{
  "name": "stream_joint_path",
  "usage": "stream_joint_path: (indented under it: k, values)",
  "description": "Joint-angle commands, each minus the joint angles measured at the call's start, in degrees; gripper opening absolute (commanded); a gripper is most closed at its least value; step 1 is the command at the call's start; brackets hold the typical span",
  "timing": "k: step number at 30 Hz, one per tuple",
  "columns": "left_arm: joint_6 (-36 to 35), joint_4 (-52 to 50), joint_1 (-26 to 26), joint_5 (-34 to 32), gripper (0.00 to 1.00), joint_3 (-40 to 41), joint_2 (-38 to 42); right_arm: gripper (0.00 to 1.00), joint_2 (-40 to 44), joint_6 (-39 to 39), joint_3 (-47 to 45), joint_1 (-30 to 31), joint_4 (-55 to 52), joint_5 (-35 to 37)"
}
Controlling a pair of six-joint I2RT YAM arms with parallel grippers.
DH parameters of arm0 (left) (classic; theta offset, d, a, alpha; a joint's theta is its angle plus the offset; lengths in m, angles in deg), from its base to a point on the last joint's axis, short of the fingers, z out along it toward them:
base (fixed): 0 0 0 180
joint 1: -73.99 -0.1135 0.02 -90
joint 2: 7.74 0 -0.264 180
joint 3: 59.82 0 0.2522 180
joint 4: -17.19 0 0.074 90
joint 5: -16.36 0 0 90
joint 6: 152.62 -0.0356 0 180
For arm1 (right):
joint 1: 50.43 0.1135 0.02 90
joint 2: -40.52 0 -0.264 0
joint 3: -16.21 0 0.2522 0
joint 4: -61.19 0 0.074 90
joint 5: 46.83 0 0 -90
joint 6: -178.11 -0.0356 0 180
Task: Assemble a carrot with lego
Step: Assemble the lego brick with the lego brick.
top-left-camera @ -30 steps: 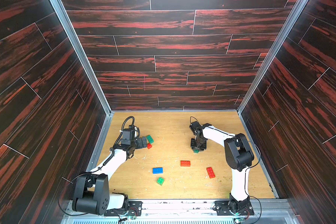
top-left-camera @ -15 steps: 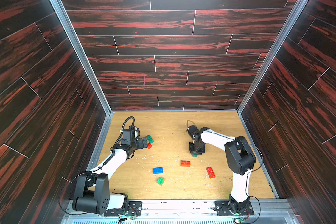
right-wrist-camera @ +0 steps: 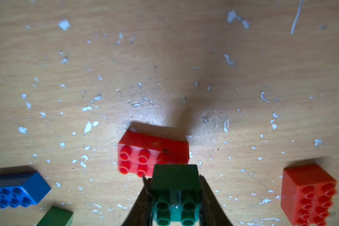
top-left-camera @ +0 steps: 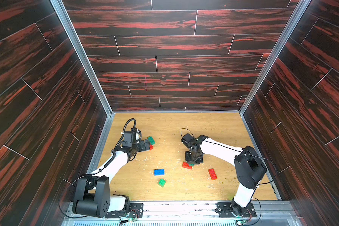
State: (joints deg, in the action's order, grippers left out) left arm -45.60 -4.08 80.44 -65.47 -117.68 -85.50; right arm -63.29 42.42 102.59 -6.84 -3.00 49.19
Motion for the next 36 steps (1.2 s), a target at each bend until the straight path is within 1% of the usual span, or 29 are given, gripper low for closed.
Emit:
stream_joint_path:
  k: [1, 6, 18, 28, 36]
  values:
    - [0.3, -0.49, 0.22, 0.42, 0.99, 0.43, 1.65, 0.21, 2.9, -2.48, -1.35, 0.54, -2.31, 0.79]
    - [0.21, -0.49, 0.3, 0.3, 0.99, 0.48, 1.73, 0.2, 3.13, -4.31, -3.95, 0.55, -0.57, -0.02]
    - [-0.32, -0.75, 0.39, 0.18, 0.99, 0.34, 2.17, 0.2, 0.96, -6.66, -3.3, 0.44, 1.71, -0.24]
    - [-0.67, -1.04, 0.48, 0.01, 0.99, 0.22, 2.42, 0.19, -2.9, -7.25, -3.02, 0.32, 0.52, 0.48]
    - [-0.67, -1.19, 0.48, -0.19, 0.99, 0.24, 2.7, 0.17, -3.9, -8.12, -4.76, -1.66, 2.62, -0.19]
